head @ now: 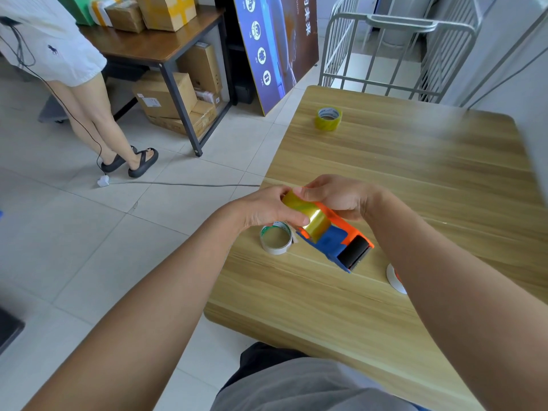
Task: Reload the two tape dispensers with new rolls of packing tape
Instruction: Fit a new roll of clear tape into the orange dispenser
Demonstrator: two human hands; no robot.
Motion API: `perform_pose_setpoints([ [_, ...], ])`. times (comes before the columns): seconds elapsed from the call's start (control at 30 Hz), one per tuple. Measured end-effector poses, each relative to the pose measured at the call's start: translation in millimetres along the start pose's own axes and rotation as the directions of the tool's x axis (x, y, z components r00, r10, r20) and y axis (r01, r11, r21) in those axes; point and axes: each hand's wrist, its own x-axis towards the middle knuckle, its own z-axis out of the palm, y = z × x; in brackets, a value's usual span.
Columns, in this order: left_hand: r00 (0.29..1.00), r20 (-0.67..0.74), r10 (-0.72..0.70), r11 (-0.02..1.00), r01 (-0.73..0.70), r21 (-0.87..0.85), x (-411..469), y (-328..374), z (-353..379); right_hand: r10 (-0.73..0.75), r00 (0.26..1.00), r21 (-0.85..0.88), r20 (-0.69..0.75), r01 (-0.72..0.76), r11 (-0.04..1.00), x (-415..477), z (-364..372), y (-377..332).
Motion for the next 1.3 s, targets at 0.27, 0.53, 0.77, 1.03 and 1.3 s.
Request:
perform_pose_setpoints([
  [0.27,0.984,0.175,0.032,0.957,0.02,-0.288,-2.6,-11.4,-14.0,-0.033,0.964,-0.014,0.263,0.038,0.999,-8.6,-10.8,3.1],
  [0.53,0.974,0.227,0.005,0.957,0.061,-0.284,-1.8,-19.0,-22.4,0.016,0.948,-0.1,0.317,0.016,0.995,-4.6,-11.2,5.0],
  [0.77,0.961,0.275,0.023,0.938,0.074,-0.338,-0.1,-23.3,-19.5,0.033,0.913,-0.061,0.407,-0.009,0.998,-5.4,-11.8,3.3],
  [1.03,0.943,0.329,0.047,0.9,0.103,-0.425,1.5,-25.2,-18.3,0.01,0.887,0.004,0.461,-0.013,1.0,-8.5,-17.3,6.6],
  [1.3,0.938,0.34,0.072,0.879,0.101,-0.465,0.1,-33.3,-19.7,-0.026,0.872,0.076,0.49,-0.013,0.997,-10.5,-17.3,7.3],
])
